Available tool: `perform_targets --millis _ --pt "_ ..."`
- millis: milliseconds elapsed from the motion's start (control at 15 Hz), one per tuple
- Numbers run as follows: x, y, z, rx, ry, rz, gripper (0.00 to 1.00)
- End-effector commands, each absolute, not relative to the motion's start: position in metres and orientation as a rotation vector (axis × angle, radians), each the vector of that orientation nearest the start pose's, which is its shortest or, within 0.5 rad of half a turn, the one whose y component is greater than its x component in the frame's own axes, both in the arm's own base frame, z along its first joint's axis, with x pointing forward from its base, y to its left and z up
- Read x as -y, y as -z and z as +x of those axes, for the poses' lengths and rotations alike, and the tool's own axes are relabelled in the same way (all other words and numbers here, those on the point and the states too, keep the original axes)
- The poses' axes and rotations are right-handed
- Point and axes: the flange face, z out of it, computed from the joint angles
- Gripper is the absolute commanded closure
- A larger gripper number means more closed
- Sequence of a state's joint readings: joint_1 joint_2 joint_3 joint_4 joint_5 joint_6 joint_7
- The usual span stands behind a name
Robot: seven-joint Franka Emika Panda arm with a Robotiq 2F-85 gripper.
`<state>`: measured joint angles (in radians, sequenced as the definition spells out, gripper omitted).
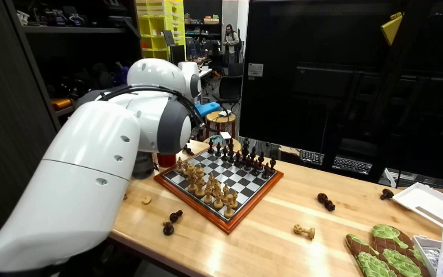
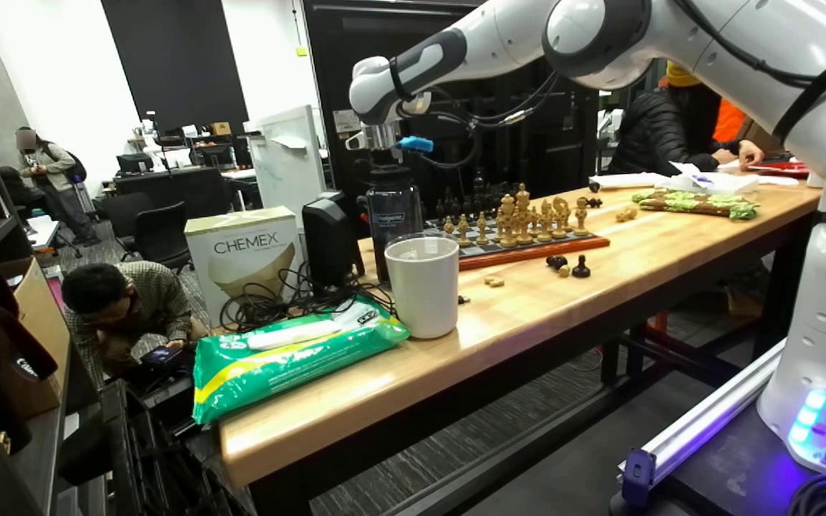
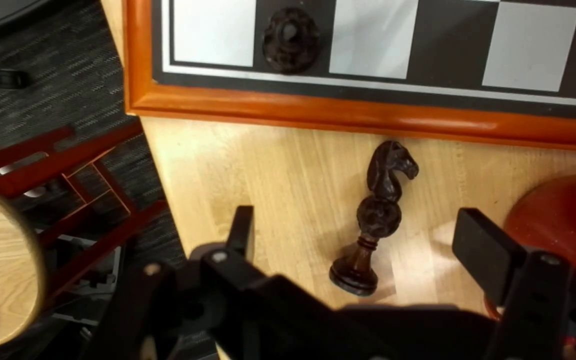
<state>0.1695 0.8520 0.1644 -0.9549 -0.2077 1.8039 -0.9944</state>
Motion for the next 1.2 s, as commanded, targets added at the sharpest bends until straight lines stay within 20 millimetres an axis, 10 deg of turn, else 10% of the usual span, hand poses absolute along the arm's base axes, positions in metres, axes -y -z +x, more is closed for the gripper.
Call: perform_targets --millis 0,1133 --pt "-0.194 -0.368 0.749 1.958 -0.036 -2.543 0.0" --pt "-0.194 -0.353 0.749 1.97 -0.056 -2.523 0.0"
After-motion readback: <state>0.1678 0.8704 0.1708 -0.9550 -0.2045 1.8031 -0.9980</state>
